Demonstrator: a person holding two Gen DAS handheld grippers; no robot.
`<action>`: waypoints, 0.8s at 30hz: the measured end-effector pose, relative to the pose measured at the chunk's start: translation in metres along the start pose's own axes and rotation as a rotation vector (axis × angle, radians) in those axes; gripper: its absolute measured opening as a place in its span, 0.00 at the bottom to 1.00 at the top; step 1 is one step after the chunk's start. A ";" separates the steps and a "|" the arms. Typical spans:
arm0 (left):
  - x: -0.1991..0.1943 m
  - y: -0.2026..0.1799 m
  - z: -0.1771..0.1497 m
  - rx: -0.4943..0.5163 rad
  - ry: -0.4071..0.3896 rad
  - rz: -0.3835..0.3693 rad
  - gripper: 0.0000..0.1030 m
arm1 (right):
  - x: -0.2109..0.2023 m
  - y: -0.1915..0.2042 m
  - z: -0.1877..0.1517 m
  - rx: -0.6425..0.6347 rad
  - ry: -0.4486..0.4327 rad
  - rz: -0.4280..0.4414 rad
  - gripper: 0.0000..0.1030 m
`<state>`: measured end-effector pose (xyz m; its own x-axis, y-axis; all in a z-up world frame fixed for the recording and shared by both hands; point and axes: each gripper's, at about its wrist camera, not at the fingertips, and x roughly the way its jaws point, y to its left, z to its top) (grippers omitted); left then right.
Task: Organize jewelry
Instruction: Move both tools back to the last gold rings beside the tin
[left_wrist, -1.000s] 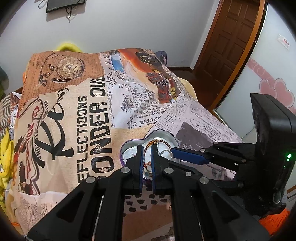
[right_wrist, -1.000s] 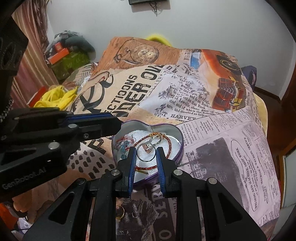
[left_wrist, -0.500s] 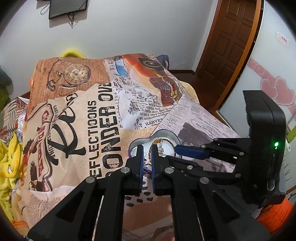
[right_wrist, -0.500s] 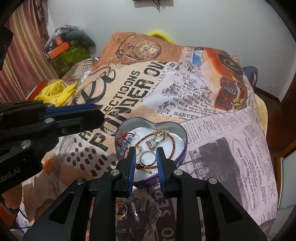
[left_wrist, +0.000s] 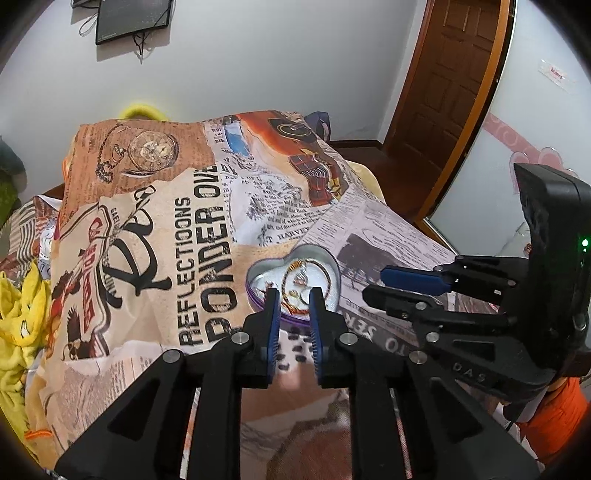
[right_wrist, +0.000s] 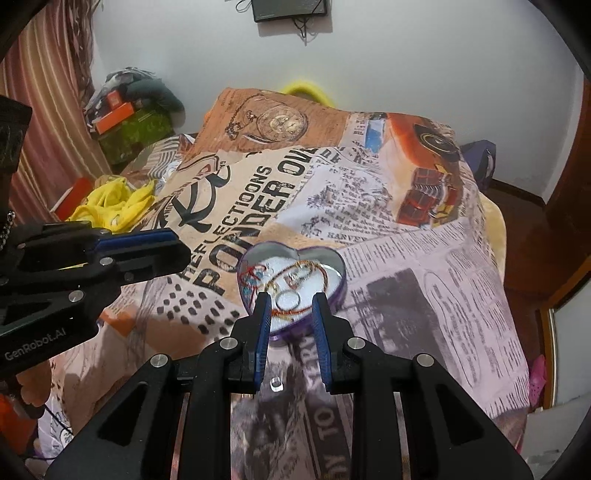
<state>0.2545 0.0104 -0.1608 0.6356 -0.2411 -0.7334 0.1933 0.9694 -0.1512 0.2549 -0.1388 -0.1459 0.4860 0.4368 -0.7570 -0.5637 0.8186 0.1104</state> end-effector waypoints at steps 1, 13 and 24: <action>0.000 -0.001 -0.003 0.001 0.005 -0.001 0.14 | -0.002 -0.001 -0.002 0.001 0.003 -0.003 0.20; 0.028 -0.017 -0.043 -0.007 0.147 -0.050 0.17 | -0.014 -0.007 -0.029 0.038 0.030 -0.016 0.27; 0.069 -0.035 -0.066 -0.007 0.273 -0.081 0.17 | -0.019 -0.016 -0.045 0.061 0.043 -0.030 0.28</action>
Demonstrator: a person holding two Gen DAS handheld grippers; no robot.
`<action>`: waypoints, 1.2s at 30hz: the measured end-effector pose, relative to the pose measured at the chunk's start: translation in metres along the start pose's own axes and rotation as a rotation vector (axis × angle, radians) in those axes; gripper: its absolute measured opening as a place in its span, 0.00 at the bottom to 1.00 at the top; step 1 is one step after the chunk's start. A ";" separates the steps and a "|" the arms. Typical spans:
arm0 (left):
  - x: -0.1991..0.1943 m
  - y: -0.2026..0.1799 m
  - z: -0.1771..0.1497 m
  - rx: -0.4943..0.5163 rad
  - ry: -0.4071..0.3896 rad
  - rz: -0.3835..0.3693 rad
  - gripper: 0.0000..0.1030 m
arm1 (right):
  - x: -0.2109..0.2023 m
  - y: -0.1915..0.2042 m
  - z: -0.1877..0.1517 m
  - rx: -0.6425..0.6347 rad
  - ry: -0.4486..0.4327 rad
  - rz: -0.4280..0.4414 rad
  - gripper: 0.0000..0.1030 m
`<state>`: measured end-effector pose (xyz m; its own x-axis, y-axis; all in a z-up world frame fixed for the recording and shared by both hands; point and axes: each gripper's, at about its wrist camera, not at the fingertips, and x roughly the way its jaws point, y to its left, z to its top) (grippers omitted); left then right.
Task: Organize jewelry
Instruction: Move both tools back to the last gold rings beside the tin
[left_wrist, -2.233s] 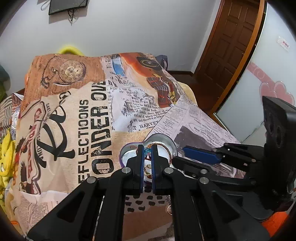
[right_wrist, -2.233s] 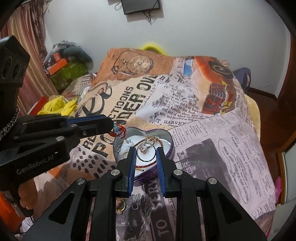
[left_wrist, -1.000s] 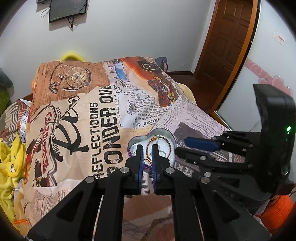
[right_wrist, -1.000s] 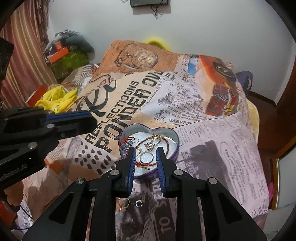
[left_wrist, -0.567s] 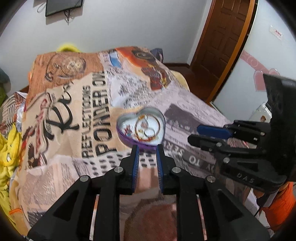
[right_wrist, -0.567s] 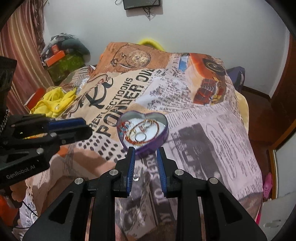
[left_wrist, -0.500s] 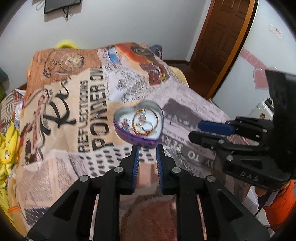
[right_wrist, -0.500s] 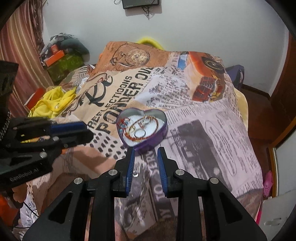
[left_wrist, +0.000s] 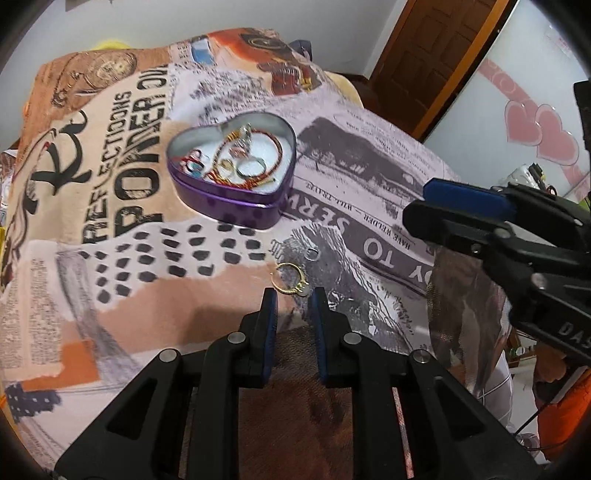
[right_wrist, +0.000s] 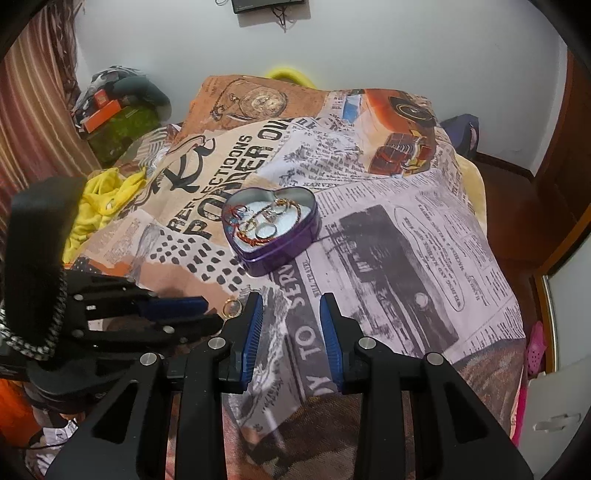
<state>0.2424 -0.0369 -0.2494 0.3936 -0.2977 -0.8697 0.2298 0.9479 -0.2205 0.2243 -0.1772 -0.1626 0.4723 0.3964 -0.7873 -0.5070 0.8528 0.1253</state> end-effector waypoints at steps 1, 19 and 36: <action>0.002 0.000 0.001 -0.002 0.002 -0.003 0.17 | 0.000 -0.002 0.000 0.001 0.002 -0.001 0.28; 0.001 0.011 0.009 -0.035 -0.044 -0.017 0.17 | 0.025 -0.003 -0.004 0.007 0.045 0.021 0.28; -0.030 0.034 0.007 -0.069 -0.125 0.040 0.17 | 0.059 0.029 -0.012 -0.070 0.085 0.043 0.28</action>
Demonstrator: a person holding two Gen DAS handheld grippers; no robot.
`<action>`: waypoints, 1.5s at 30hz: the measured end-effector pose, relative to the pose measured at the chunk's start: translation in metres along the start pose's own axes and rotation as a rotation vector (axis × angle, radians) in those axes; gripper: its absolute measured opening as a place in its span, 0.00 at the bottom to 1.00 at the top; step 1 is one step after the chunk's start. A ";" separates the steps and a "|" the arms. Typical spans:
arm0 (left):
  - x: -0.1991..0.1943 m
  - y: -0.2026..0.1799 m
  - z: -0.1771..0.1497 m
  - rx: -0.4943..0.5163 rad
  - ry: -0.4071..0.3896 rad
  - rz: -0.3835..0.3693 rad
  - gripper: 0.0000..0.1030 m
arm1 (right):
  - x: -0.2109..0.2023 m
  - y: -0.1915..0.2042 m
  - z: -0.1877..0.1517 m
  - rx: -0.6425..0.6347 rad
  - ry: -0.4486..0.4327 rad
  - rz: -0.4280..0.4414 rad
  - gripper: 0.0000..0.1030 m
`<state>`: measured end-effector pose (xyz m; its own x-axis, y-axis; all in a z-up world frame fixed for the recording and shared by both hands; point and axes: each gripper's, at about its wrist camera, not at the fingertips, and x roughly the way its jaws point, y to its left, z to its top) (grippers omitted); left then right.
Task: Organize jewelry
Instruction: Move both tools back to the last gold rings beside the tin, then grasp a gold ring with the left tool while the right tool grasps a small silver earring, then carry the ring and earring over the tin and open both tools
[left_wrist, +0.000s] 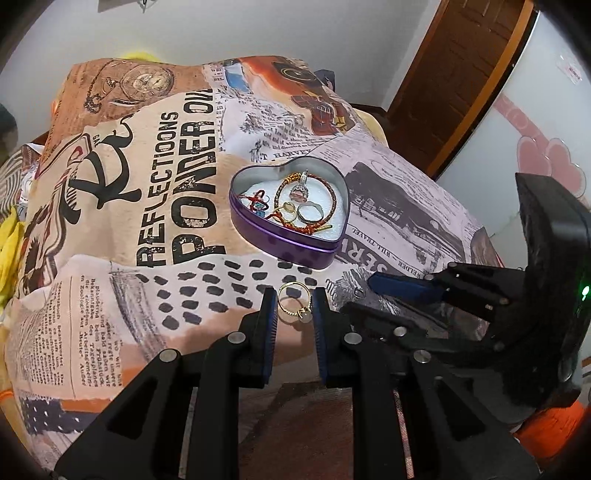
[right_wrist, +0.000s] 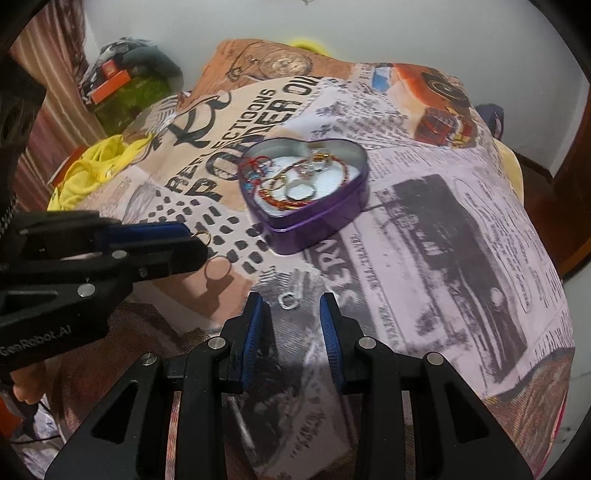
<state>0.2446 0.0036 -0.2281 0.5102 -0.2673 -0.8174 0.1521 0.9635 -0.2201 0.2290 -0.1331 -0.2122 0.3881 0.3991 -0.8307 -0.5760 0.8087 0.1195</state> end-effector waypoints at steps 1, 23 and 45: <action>0.000 0.000 0.000 0.000 -0.001 0.000 0.17 | 0.001 0.001 0.000 -0.005 -0.001 -0.004 0.28; -0.023 0.001 0.012 0.007 -0.059 0.020 0.17 | -0.008 0.000 0.004 -0.007 -0.034 -0.036 0.09; -0.039 -0.001 0.069 0.022 -0.180 0.007 0.17 | -0.063 -0.014 0.063 0.018 -0.263 -0.043 0.09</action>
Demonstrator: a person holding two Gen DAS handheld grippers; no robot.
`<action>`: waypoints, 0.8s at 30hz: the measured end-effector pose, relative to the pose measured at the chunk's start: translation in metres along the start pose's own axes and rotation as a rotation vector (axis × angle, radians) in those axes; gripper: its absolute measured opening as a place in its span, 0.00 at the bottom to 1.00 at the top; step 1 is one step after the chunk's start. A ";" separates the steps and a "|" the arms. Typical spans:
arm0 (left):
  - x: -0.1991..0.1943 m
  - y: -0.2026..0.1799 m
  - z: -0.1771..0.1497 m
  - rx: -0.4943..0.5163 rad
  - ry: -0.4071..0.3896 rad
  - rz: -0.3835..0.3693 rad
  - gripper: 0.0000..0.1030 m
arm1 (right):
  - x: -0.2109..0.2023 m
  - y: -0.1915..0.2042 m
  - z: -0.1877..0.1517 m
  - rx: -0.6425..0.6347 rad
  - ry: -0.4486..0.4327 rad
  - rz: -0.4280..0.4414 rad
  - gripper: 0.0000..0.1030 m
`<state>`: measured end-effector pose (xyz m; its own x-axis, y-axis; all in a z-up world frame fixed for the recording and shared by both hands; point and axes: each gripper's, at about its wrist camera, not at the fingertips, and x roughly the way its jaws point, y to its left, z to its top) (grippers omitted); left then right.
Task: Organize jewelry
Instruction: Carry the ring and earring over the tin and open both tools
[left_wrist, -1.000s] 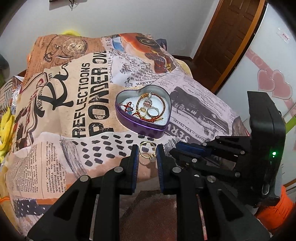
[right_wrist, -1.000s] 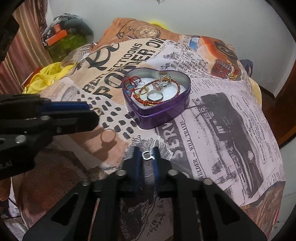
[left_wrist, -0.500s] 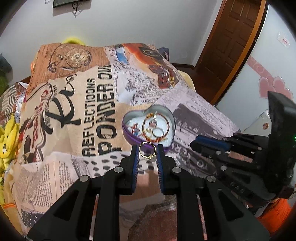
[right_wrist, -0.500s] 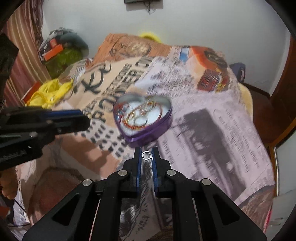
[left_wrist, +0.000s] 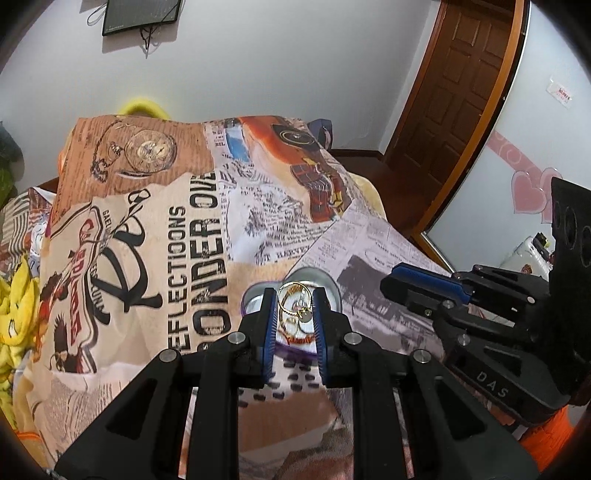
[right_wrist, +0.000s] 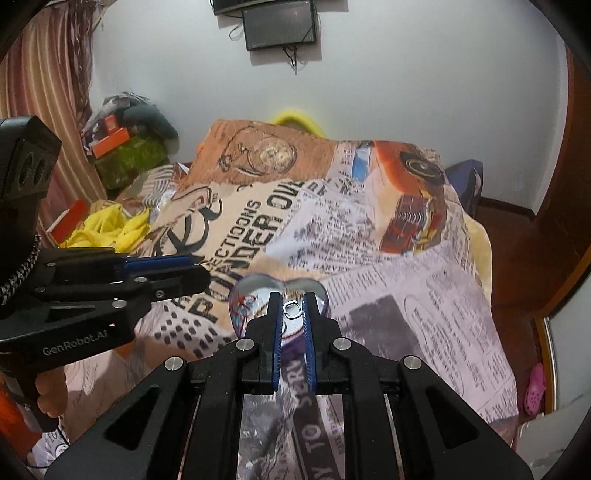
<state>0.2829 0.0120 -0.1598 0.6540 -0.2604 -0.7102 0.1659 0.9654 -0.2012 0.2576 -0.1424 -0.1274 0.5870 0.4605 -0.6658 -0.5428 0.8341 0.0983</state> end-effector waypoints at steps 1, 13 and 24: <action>0.001 0.000 0.002 0.000 -0.002 0.000 0.17 | 0.000 -0.001 0.001 0.001 -0.002 0.002 0.09; 0.028 0.009 0.006 -0.013 0.037 -0.010 0.17 | 0.024 -0.006 0.000 0.019 0.037 0.022 0.09; 0.044 0.016 0.004 -0.030 0.067 -0.029 0.17 | 0.049 -0.006 -0.003 0.011 0.095 0.037 0.09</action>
<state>0.3169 0.0157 -0.1915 0.5983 -0.2899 -0.7470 0.1615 0.9568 -0.2419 0.2876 -0.1256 -0.1633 0.5067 0.4604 -0.7289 -0.5562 0.8206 0.1317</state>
